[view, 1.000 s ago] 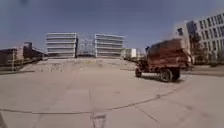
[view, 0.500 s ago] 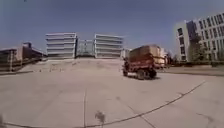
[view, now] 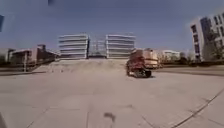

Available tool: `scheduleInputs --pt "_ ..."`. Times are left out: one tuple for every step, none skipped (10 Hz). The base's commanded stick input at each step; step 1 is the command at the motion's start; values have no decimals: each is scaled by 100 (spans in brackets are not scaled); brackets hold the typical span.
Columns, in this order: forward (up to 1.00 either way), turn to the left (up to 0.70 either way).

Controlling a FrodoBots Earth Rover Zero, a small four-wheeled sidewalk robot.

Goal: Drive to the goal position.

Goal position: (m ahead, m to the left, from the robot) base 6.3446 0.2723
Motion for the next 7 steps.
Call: scheduleInputs --pt "70 0" --pt "70 0" --pt "70 0" --pt "70 0" --pt "70 0" --pt "70 0" --pt "70 0"
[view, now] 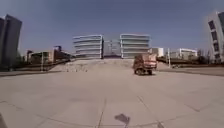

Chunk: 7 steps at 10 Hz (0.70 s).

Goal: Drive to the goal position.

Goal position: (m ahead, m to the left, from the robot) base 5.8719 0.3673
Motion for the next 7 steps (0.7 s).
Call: scheduleInputs --pt "70 0" --pt "70 0" --pt "70 0" --pt "70 0" --pt "70 0" --pt "70 0" --pt "70 0"
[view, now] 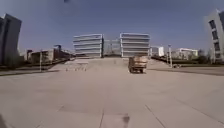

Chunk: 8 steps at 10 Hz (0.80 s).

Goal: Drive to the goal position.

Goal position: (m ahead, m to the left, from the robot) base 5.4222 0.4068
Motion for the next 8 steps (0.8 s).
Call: scheduleInputs --pt "70 0" --pt "70 0" --pt "70 0" --pt "70 0" --pt "70 0" --pt "70 14" --pt "70 35" --pt "70 26"
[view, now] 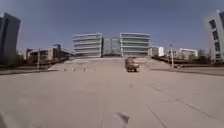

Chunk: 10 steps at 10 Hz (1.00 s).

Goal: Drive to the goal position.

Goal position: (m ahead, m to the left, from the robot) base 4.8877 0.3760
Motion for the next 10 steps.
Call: scheduleInputs --pt "70 15" --pt "70 5" --pt "70 1" --pt "70 0" --pt "70 0" --pt "70 0" --pt "70 0" --pt "70 0" --pt "70 0" --pt "70 0"
